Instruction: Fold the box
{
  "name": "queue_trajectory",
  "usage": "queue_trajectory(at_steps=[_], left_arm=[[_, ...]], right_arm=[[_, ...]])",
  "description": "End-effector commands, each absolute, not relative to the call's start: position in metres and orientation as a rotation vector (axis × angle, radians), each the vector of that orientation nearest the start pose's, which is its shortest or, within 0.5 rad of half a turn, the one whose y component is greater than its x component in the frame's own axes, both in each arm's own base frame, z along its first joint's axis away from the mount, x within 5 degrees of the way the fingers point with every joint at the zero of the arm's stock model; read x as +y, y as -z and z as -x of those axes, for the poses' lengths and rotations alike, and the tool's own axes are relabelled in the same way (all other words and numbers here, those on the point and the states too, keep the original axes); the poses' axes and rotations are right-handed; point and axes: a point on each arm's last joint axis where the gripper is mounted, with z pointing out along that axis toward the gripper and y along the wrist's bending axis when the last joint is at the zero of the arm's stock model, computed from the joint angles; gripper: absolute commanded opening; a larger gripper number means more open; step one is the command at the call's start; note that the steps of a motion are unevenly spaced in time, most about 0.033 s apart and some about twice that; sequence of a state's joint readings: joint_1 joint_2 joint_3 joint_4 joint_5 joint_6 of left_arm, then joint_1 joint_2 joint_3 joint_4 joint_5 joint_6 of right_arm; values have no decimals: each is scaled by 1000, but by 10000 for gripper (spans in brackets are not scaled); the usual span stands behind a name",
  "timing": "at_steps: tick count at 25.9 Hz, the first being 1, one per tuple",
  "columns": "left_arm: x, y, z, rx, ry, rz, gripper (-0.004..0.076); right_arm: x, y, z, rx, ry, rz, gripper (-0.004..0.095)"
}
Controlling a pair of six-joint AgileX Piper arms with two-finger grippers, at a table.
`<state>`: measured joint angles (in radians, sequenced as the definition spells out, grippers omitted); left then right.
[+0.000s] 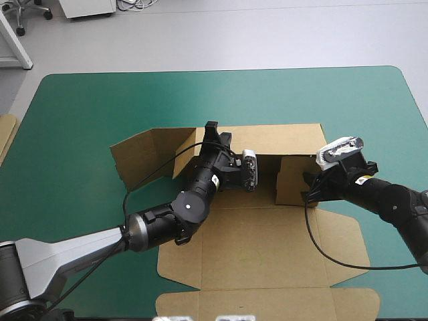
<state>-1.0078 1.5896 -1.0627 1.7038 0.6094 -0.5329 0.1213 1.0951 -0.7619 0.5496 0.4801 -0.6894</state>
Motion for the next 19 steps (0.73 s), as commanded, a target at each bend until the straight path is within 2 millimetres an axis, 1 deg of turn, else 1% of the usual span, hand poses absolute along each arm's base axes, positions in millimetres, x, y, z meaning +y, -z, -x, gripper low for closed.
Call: queue_trajectory(at_steps=[1, 4, 6, 8, 9, 15, 19], left_arm=[[-268, -322, -227, 1086, -749, -1423, -10], [-268, -322, -227, 1088, -753, -1420, -10], [-268, -322, -227, 1088, -754, -1418, -10], [-268, -322, -227, 1088, -754, -1418, -10], [-268, -322, -227, 1088, -754, -1418, -10], [-268, -322, -227, 1090, -753, -1418, -10], [-267, -322, -227, 1099, -756, -1413, -10]], right_arm=[[47, -309, -219, 2119, -203, 450, 540], [45, -302, -214, 2107, -182, 427, 540], [40, -295, -207, 2071, -156, 371, 540], [38, -297, -203, 2031, -142, 341, 540], [40, -298, -203, 2014, -129, 357, 540], [52, -299, -204, 1967, -127, 423, 540], [52, -298, -211, 1948, -113, 385, 540]])
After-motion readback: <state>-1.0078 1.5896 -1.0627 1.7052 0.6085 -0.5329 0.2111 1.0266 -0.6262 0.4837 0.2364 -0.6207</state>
